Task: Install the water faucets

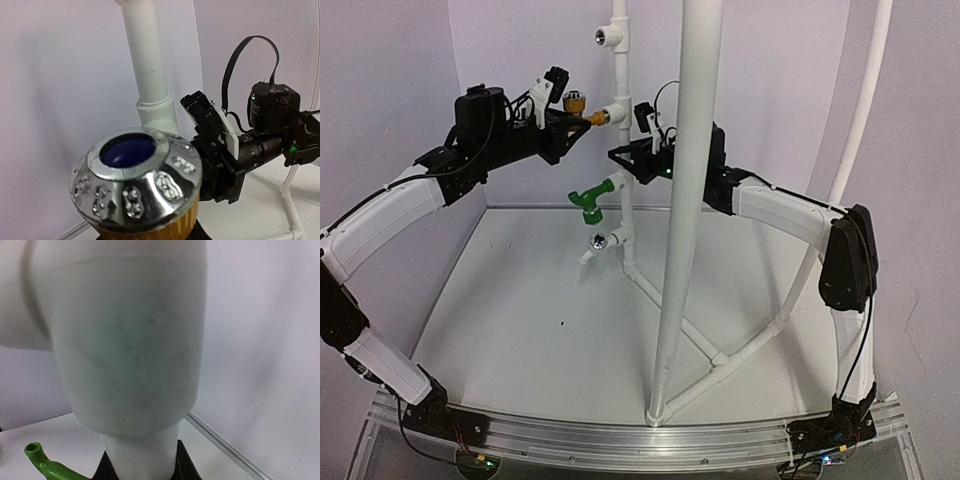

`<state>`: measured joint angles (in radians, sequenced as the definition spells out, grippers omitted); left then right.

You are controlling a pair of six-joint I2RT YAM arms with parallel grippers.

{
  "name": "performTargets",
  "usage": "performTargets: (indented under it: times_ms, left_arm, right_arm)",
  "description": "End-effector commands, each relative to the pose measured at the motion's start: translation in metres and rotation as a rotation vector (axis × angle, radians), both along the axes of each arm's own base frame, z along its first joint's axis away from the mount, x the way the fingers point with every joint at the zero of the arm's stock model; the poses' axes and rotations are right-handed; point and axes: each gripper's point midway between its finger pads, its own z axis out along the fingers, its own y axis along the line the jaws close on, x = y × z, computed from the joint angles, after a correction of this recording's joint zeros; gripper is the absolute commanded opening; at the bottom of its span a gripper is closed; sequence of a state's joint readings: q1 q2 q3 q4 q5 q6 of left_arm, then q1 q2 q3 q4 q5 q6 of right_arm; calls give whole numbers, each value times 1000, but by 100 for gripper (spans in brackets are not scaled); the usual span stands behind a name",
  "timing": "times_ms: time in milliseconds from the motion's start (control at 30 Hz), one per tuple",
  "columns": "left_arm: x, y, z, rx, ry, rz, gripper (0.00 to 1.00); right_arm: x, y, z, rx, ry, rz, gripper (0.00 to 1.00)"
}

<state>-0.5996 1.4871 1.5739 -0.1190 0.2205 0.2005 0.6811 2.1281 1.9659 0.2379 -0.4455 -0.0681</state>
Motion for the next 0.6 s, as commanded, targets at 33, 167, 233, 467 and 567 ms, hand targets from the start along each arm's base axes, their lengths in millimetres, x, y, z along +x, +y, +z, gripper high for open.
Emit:
performTargets:
  times_ms: [33, 167, 233, 467, 567]
  left_arm:
    - [0, 3, -27, 106, -101, 10, 0]
    - [-2, 1, -17, 146, -128, -1, 0]
    - [-7, 0, -1, 176, -178, -6, 0]
    - [-13, -7, 12, 434, -430, 32, 0]
    - [-11, -4, 7, 534, -518, 47, 0]
  right_arm:
    - [-59, 24, -3, 7, 173, 246, 0]
    - [-59, 25, -3, 6, 173, 249, 0]
    - [-59, 26, -4, 5, 173, 251, 0]
    - [-58, 26, -7, 2, 176, 251, 0]
    - [-58, 25, -8, 0, 176, 249, 0]
